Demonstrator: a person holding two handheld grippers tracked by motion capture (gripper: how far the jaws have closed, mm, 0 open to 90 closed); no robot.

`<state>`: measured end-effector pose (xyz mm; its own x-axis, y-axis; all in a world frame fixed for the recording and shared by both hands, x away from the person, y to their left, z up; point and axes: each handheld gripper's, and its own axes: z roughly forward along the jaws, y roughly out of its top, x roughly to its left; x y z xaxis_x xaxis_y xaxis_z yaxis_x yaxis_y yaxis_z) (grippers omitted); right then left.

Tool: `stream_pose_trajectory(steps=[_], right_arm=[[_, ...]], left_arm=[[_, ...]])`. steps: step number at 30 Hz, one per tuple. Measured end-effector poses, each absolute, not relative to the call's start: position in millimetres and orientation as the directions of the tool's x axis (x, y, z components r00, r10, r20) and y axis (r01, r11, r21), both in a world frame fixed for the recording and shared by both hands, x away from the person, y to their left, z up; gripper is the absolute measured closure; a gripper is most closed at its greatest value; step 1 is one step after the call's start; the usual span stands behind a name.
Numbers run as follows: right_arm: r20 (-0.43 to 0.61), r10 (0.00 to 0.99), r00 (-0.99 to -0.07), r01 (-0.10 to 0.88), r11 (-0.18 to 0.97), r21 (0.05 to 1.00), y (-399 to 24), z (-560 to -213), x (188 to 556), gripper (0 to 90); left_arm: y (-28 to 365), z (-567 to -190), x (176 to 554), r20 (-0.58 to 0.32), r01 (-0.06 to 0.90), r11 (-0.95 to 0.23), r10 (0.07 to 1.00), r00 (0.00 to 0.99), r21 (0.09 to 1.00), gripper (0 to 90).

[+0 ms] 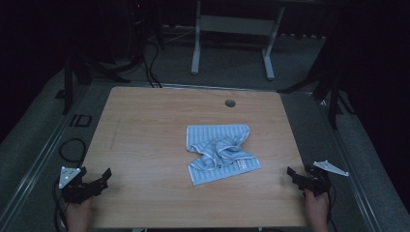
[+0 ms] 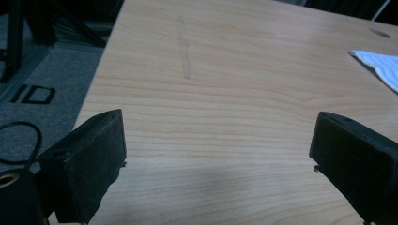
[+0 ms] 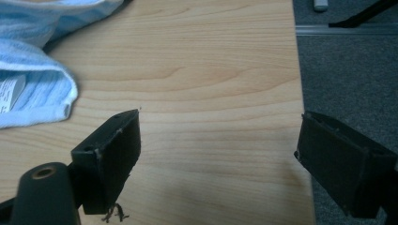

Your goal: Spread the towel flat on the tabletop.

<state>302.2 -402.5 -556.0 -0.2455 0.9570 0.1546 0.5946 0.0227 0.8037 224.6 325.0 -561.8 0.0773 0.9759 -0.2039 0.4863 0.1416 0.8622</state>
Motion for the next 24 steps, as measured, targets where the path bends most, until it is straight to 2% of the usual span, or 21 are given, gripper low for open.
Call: stream_pose_trajectory(steps=[15,16,18,19,21,24], right_arm=[[0.143,0.890,-0.433,0.621,0.180,0.763,-396.1,-555.0,302.6,12.2],[0.114,0.879,-0.464,0.626,0.234,0.744,-391.4,-552.9,300.5,13.6],[0.103,0.873,-0.476,0.626,0.255,0.737,-389.3,-552.1,300.0,13.6],[0.080,0.851,-0.518,0.631,0.318,0.708,-382.2,-549.9,299.7,13.6],[0.074,0.846,-0.528,0.634,0.335,0.697,-379.5,-549.2,299.9,13.6],[0.076,0.818,-0.570,0.649,0.391,0.652,-368.4,-547.5,302.2,13.6]], left_arm=[[314.4,-561.7,231.9,-0.138,0.586,-0.033,0.960,0.244,0.810,2.4],[312.5,-561.1,233.1,-0.107,0.604,-0.071,0.961,0.254,0.794,2.4],[309.1,-559.0,234.6,-0.082,0.625,-0.106,0.960,0.266,0.774,2.3],[304.0,-556.0,236.8,-0.076,0.642,-0.134,0.954,0.289,0.755,2.3],[300.9,-554.5,237.9,-0.069,0.648,-0.151,0.951,0.302,0.746,2.0],[290.5,-546.6,241.8,-0.123,0.697,-0.163,0.931,0.342,0.699,2.1]])
